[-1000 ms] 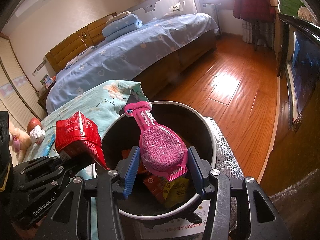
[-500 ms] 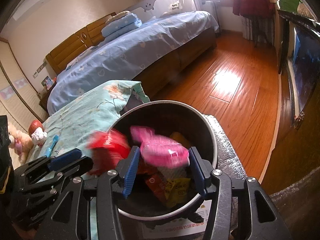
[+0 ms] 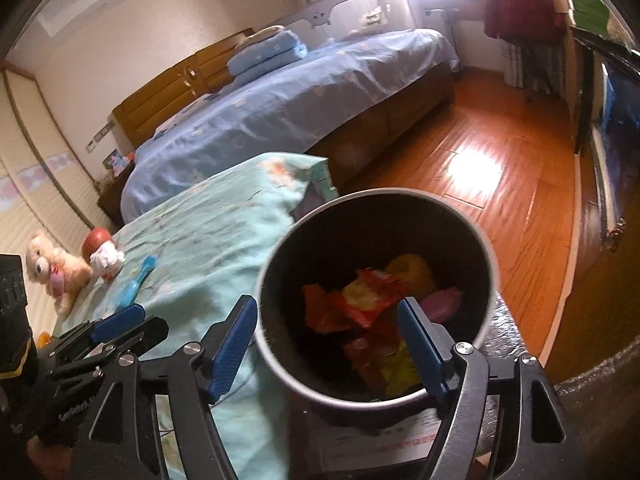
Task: Collect trash
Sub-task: 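Move both tools back over the bed toward the white bag and blue brush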
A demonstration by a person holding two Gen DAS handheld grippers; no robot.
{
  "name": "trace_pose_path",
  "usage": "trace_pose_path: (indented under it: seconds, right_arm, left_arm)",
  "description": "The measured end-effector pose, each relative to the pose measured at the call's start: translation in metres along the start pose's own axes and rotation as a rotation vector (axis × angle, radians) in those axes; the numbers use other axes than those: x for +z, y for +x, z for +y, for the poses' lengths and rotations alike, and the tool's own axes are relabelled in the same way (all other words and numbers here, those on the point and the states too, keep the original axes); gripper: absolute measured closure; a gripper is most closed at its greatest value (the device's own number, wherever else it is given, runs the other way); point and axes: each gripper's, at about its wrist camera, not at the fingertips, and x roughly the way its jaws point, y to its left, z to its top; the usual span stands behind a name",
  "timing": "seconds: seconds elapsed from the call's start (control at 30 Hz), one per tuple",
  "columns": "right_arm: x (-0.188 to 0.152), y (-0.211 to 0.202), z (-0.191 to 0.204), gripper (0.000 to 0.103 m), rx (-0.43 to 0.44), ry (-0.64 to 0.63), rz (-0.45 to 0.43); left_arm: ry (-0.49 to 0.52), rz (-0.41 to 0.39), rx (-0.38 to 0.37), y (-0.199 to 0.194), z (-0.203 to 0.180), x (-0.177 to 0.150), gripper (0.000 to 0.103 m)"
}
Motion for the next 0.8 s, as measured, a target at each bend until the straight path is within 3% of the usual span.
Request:
trace_pose_path:
  seconds: [0.13, 0.4, 0.8]
  right_arm:
    - [-0.007, 0.004, 0.025, 0.02, 0.028, -0.02, 0.003]
    - [-0.024, 0.016, 0.084, 0.014, 0.088, -0.082, 0.018]
    - [-0.045, 0.05, 0.17, 0.013, 0.163, -0.197, 0.078]
  left_arm:
    - [-0.055, -0.003, 0.037, -0.017, 0.027, -0.014, 0.047]
    - [-0.158, -0.027, 0.117, -0.054, 0.078, -0.037, 0.042]
    - [-0.259, -0.031, 0.228, -0.079, 0.146, -0.053, 0.041]
